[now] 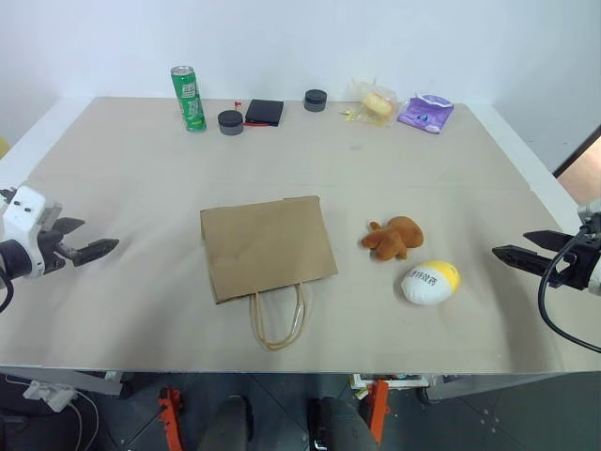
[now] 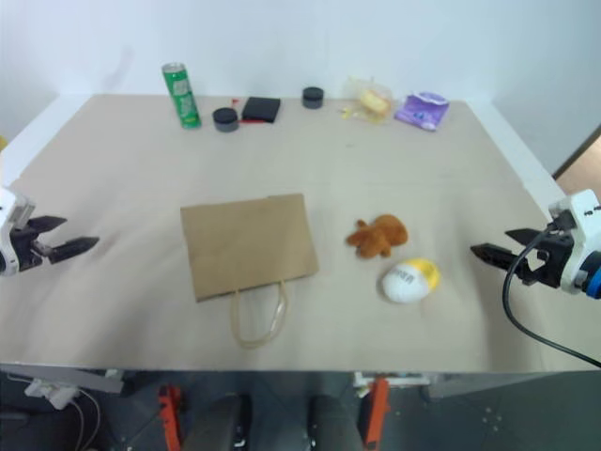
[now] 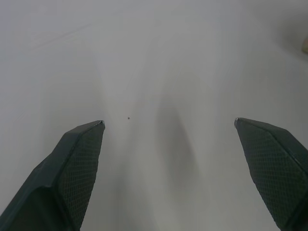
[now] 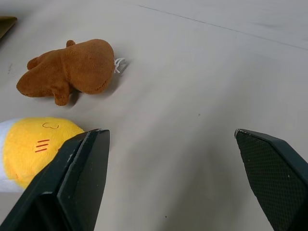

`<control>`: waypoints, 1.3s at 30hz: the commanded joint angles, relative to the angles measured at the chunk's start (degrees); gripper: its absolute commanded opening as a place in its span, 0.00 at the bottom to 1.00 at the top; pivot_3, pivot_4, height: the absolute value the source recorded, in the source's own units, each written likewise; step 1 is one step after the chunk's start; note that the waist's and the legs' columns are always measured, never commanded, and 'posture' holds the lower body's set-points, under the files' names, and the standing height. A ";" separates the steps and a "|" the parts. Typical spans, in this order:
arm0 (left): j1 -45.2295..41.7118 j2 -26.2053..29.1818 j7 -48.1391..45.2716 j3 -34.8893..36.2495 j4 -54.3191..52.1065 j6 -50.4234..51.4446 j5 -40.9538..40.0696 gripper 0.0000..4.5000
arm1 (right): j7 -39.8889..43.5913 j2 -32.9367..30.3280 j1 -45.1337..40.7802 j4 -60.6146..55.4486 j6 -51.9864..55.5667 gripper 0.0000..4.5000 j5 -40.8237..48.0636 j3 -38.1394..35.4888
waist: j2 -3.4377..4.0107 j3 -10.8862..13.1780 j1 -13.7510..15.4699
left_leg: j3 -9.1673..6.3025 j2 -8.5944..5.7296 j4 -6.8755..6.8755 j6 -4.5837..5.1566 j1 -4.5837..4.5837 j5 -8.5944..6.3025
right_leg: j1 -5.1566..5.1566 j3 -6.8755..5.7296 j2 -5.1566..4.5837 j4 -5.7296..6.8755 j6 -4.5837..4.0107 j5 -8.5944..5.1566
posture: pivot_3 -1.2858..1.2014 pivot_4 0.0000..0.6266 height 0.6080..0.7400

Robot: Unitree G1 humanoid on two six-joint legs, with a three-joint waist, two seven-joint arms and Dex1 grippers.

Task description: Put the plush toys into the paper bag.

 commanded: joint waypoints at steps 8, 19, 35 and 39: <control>-1.08 -2.18 -0.15 -0.47 -2.49 -4.05 0.25 0.99 | 0.93 -1.35 -0.57 2.19 -1.81 1.00 0.31 -3.67 | -0.01 -0.01 0.00 | 0.12 0.00 0.19 0.00 -0.01 0.00 | 0.02 0.12 0.00 0.00 0.00 0.04 | 0.52 0.24 1.00; -3.07 -12.06 -3.94 -5.75 -19.91 -33.98 1.73 0.99 | 7.20 1.50 4.48 -35.63 12.95 1.00 25.67 -8.22 | -0.17 -0.12 -0.01 | 0.14 0.17 0.43 0.00 0.04 -0.02 | 0.16 0.26 0.16 0.01 0.35 0.34 | 0.52 0.24 1.00; -0.03 -17.37 -10.08 -19.40 -13.08 -75.97 7.82 0.99 | -6.72 7.26 7.03 -52.61 10.26 1.00 27.14 -2.51 | -0.19 -0.15 0.11 | 0.50 0.35 0.66 0.02 0.22 -0.02 | 0.23 0.77 0.42 0.01 0.08 0.45 | 0.52 0.24 1.00; -0.47 -17.23 -9.36 -21.92 -10.55 -78.63 8.82 0.99 | -9.18 8.05 7.73 -54.33 10.70 1.00 28.75 -2.98 | -0.20 -0.15 0.10 | 0.55 0.49 0.66 0.02 0.22 -0.02 | 0.21 0.80 0.54 0.01 0.06 0.49 | 0.52 0.24 1.00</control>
